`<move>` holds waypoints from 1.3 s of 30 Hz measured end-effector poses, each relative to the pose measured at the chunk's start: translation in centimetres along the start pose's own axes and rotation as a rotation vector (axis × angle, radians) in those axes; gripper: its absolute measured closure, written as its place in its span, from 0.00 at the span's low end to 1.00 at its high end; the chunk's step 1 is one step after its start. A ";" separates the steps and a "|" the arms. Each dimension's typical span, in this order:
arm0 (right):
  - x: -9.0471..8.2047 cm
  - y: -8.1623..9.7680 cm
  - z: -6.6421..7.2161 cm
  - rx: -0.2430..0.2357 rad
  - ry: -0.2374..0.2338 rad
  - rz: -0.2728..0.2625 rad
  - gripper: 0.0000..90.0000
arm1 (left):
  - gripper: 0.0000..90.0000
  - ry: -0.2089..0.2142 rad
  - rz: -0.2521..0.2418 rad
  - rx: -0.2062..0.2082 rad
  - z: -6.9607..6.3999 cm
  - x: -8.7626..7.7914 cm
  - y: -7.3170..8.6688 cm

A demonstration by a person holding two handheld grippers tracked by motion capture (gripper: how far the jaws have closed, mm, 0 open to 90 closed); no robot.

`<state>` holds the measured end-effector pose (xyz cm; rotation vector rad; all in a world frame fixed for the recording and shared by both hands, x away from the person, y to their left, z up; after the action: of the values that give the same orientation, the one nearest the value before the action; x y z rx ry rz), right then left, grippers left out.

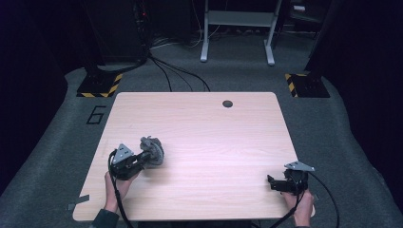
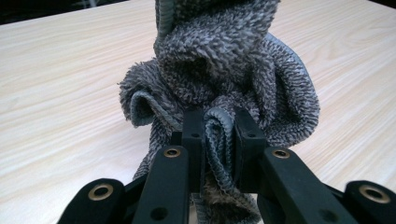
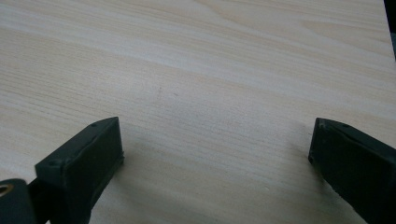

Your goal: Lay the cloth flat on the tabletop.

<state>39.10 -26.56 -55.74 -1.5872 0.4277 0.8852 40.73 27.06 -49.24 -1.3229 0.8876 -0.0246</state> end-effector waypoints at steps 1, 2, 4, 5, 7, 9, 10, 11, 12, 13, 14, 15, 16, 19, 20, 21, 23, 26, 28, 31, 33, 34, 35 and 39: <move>0.0 0.0 0.0 0.000 0.000 0.000 0.02 | 0.87 0.000 0.000 0.000 0.0 0.0 0.0; 0.0 0.0 0.0 0.002 0.000 -0.001 0.02 | 0.87 0.007 0.003 0.007 -0.3 0.2 -0.2; 0.0 0.0 0.0 0.001 0.000 0.000 0.02 | 0.87 0.013 0.000 0.021 -0.8 0.5 -0.7; 0.0 0.0 0.0 0.001 0.000 0.000 0.02 | 0.87 0.026 0.005 0.035 -1.4 0.9 -1.1; 0.0 0.0 0.0 0.001 0.000 0.000 0.02 | 0.86 0.032 0.007 0.041 -1.6 1.1 -1.2; 0.0 0.0 0.1 0.006 -0.001 -0.002 0.02 | 0.86 0.042 0.005 0.047 -2.3 1.5 -1.6; 0.0 0.0 0.0 0.001 0.000 -0.001 0.02 | 0.86 0.048 0.010 0.058 -2.5 1.7 -1.7; 0.0 0.0 0.0 0.001 0.000 -0.001 0.02 | 0.86 0.064 0.014 0.067 -3.1 2.1 -2.0; 0.0 0.0 0.0 0.001 0.000 -0.001 0.02 | 0.86 0.064 0.014 0.074 -3.4 2.4 -2.2; 0.0 0.0 0.0 0.001 0.000 -0.001 0.02 | 0.86 0.064 0.014 0.074 -3.4 2.4 -2.2; 0.0 0.0 0.0 0.001 0.000 -0.001 0.02 | 0.86 0.072 0.019 0.081 -3.8 2.6 -2.3; 0.0 0.0 0.0 0.001 0.000 -0.001 0.02 | 0.86 0.092 0.021 0.077 -4.6 3.1 -2.5; 0.0 0.0 0.0 0.001 0.000 -0.001 0.02 | 0.86 0.095 0.028 0.092 -4.8 3.4 -2.5; 0.0 0.0 0.0 0.001 0.000 -0.001 0.02 | 0.86 0.111 0.035 0.090 -5.5 4.0 -2.6; 0.0 0.0 0.0 0.002 0.000 -0.001 0.02 | 0.86 0.115 0.036 0.090 -5.9 4.3 -2.6; 0.0 0.0 0.0 0.001 0.000 -0.001 0.02 | 0.86 0.121 0.039 0.089 -6.2 4.5 -2.7; 0.0 0.0 0.0 0.001 0.000 -0.001 0.02 | 0.86 0.133 0.048 0.098 -6.8 5.1 -2.7; 0.0 0.0 0.0 0.001 0.000 -0.001 0.02 | 0.86 0.154 0.061 0.098 -8.1 6.1 -2.8; 0.0 0.0 0.0 0.001 0.000 -0.001 0.02 | 0.86 0.164 0.062 0.093 -8.7 6.7 -2.8; 0.0 0.0 0.0 0.002 0.000 -0.001 0.02 | 0.85 0.169 0.070 0.096 -9.3 7.2 -2.9; 0.0 0.0 0.0 0.002 0.001 0.000 0.02 | 0.85 0.181 0.080 0.094 -10.0 8.0 -3.0; 0.0 0.0 0.0 0.004 0.001 -0.002 0.02 | 0.85 0.187 0.088 0.091 -10.2 8.3 -2.9; 0.0 0.0 0.0 0.003 0.002 0.000 0.03 | 0.84 0.191 0.099 0.091 -10.4 8.7 -2.8; 0.0 0.0 0.1 0.008 0.003 0.002 0.03 | 0.64 0.210 0.144 0.078 -10.8 10.0 -2.2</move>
<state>39.04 -26.49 -55.72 -1.5811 0.4346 0.8823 42.39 12.64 -52.60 -1.1959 1.1475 -0.0868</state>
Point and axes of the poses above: each handheld gripper's, and its own axes: x roughly forward along the jaws, y roughly out of its underside, z roughly to its left, the point moved 4 cm from there along x, roughly forward along the jaws, and after that the axes turned 4 degrees about z, right-handed, at the moved point
